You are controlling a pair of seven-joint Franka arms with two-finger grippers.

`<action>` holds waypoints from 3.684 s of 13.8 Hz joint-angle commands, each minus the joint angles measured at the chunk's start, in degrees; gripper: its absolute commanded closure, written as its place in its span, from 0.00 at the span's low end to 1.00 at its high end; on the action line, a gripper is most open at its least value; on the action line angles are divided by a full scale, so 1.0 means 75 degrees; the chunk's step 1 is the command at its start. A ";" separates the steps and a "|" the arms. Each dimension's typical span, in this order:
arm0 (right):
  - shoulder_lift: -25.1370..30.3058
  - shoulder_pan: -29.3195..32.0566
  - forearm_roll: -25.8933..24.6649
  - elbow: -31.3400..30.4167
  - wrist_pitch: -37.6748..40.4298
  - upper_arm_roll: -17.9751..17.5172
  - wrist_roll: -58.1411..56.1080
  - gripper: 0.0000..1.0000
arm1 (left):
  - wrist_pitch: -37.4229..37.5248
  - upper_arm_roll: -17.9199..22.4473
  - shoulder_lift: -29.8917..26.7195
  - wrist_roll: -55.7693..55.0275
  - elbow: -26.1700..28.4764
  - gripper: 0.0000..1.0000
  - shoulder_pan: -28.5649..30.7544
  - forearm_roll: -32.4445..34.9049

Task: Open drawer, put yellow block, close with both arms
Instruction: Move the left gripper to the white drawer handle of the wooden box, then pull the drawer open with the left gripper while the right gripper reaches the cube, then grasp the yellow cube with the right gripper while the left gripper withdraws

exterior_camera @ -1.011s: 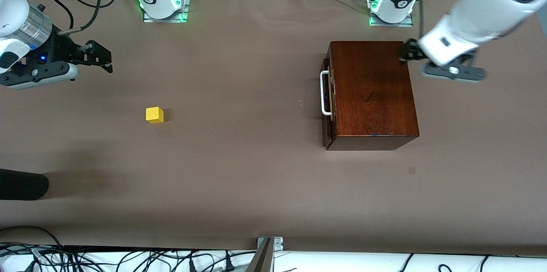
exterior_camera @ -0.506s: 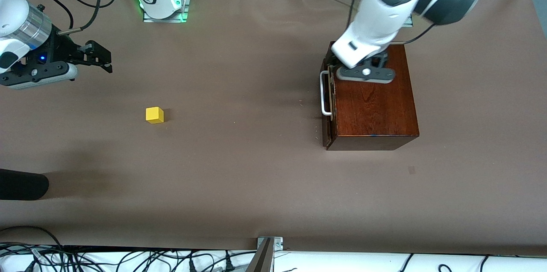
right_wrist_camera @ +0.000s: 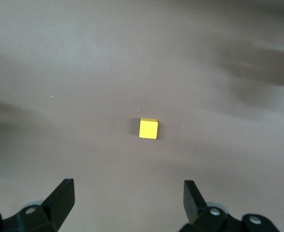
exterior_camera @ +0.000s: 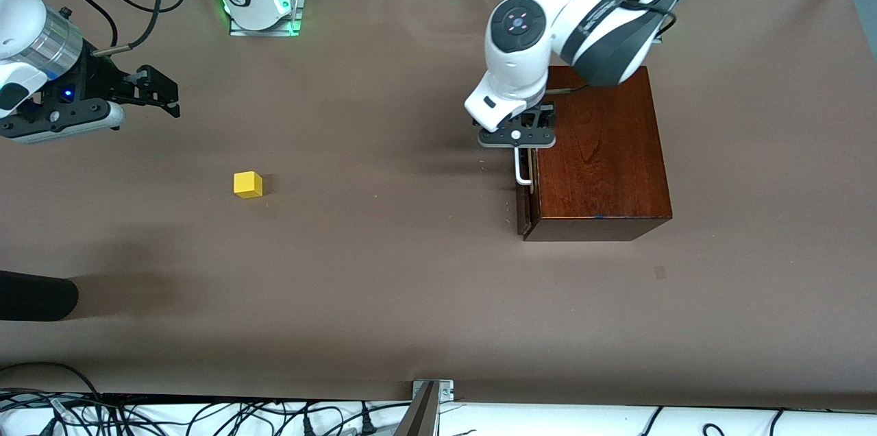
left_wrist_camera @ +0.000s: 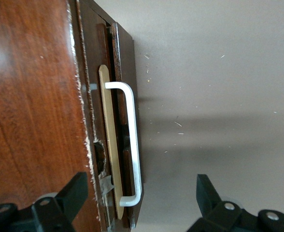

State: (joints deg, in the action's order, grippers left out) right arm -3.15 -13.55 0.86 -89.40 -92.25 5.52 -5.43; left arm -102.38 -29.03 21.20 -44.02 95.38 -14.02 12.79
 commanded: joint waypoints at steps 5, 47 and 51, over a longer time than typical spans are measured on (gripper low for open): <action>-0.0165 0.0154 -0.0091 0.0096 -0.0146 0.0014 0.0090 0.00 | -0.0247 -0.0020 0.0454 -0.0341 0.0055 0.00 -0.0146 0.0416; -0.1888 0.0096 0.0015 -0.5610 -0.7809 0.0049 0.0032 0.00 | -0.0533 -0.0008 0.1709 -0.1844 -0.1513 0.00 -0.1599 0.1681; -0.2169 0.0096 0.0015 -0.5611 -0.8125 0.0049 0.0020 0.07 | 0.0874 -0.0043 0.0797 -0.0393 -0.1795 0.00 -0.0934 0.1506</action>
State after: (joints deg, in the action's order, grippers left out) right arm -18.67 -12.97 0.52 -130.81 -150.87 6.11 -5.12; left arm -99.80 -28.92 31.64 -52.54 81.69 -24.43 23.81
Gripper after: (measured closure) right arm 0.022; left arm 0.000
